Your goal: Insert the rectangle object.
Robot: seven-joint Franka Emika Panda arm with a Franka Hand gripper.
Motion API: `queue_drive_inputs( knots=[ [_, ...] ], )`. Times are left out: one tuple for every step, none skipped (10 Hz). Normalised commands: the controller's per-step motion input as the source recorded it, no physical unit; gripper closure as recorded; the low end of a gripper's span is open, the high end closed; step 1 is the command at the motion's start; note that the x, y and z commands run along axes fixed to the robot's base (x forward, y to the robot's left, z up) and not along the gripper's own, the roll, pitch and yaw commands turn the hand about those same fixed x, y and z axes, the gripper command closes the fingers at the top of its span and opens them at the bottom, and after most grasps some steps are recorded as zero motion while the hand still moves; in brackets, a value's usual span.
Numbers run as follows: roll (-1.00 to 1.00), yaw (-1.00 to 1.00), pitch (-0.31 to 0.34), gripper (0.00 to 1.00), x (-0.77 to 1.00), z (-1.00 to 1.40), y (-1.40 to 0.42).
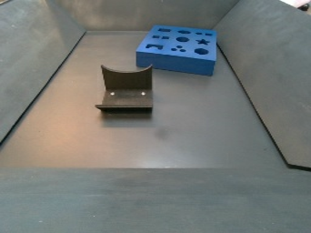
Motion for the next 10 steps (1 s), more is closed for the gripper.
queue_drive_inputs(
  knots=[
    [0.05, -0.07, 0.056, 1.0, -0.05, 0.2, -0.27],
    [0.07, -0.15, 0.267, 1.0, -0.12, 0.1, 0.04],
    [0.06, -0.11, 0.256, 1.0, -0.07, 0.04, 0.1],
    [0.01, 0.0, 0.0, 1.0, 0.0, 0.0, 0.0],
    [0.01, 0.07, 0.0, 1.0, 0.0, -0.01, 0.0],
    [0.0, 0.0, 0.0, 1.0, 0.05, 0.0, -0.02],
    [0.0, -0.33, 0.0, 1.0, 0.23, -0.32, -0.46],
    [0.07, -0.52, -0.077, 1.0, 0.14, -0.66, -0.61],
    [0.12, -0.57, -0.139, 1.0, 0.04, -0.84, -0.61],
    [0.12, -0.64, -0.193, 1.0, 0.0, -0.93, -0.59]
  ],
)
